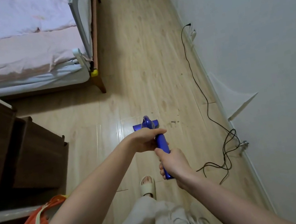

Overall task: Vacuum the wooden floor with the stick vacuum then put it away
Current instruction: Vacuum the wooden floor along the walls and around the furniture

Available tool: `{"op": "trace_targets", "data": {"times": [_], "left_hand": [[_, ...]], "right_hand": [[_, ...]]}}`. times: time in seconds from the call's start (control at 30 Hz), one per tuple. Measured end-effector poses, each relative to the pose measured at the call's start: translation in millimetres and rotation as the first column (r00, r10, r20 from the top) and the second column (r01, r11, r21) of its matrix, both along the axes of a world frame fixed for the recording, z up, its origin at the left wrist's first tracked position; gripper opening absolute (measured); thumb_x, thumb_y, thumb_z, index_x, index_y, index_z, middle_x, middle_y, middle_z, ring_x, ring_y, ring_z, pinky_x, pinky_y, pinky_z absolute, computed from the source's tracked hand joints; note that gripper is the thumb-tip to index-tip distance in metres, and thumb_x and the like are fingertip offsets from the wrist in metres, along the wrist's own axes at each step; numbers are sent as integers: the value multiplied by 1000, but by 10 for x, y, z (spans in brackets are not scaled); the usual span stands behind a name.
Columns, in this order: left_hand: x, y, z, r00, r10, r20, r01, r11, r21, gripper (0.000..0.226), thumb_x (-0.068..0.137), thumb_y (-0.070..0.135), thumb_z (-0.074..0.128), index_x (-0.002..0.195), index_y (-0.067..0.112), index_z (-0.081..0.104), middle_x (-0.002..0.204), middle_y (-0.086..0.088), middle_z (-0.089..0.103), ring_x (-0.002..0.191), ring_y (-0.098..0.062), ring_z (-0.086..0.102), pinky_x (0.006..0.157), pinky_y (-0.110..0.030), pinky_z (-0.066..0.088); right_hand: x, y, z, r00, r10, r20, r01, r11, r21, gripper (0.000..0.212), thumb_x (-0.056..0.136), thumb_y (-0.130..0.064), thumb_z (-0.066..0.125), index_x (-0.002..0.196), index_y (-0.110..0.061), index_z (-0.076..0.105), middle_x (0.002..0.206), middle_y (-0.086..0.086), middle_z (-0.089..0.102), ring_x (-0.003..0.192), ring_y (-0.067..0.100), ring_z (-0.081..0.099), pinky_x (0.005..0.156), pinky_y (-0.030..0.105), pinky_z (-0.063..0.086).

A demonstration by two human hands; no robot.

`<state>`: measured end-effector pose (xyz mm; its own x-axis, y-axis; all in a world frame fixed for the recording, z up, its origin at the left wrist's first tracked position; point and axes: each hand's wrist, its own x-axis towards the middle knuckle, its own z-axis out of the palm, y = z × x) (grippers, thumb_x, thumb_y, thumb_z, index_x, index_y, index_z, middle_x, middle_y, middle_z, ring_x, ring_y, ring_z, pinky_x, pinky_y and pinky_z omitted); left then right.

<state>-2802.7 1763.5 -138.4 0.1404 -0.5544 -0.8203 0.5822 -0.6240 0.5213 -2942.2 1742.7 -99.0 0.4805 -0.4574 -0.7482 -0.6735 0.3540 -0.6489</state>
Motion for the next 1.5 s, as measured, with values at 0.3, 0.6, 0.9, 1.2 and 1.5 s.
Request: {"op": "trace_targets", "data": {"times": [0.3, 0.6, 0.9, 1.2, 1.5], "left_hand": [[752, -7, -316, 983, 27, 181, -31, 999, 23, 13, 96, 22, 55, 91, 9, 55, 87, -11, 61, 81, -23, 61, 76, -31, 54], [996, -380, -511, 986, 21, 167, -35, 996, 81, 7, 98, 12, 47, 98, 5, 48, 82, -13, 57, 72, -21, 60, 66, -28, 53], [725, -469, -549, 972, 112, 206, -127, 990, 61, 20, 97, 23, 55, 101, 6, 44, 76, -10, 54, 64, -19, 56, 59, -28, 51], [-121, -326, -440, 970, 119, 210, -126, 992, 20, 13, 95, 11, 52, 104, 2, 46, 82, -13, 58, 69, -21, 63, 63, -30, 55], [-1127, -9, -230, 970, 62, 237, -56, 998, -32, 10, 93, 6, 50, 99, 4, 43, 70, -11, 57, 51, -15, 60, 48, -22, 53]], "right_hand": [[928, 131, -420, 993, 38, -111, -53, 989, -139, 19, 93, -29, 51, 101, -12, 49, 85, 12, 61, 52, 20, 57, 46, 26, 47], [1210, -250, -623, 971, 114, -208, -154, 970, -188, 14, 90, -23, 51, 100, -13, 51, 70, 6, 56, 52, 22, 53, 55, 34, 52], [944, -328, -652, 957, 213, -195, -258, 935, -242, 16, 92, -22, 53, 104, -17, 43, 73, 4, 54, 52, 20, 51, 45, 26, 43], [89, -237, -567, 918, 205, -339, -329, 873, -360, 17, 85, -15, 53, 102, -12, 50, 92, 8, 57, 71, 26, 55, 51, 28, 38], [-914, 148, -222, 917, 171, -359, -315, 863, -395, 10, 85, -13, 53, 94, -11, 50, 82, 6, 57, 70, 27, 55, 48, 27, 37]]}}
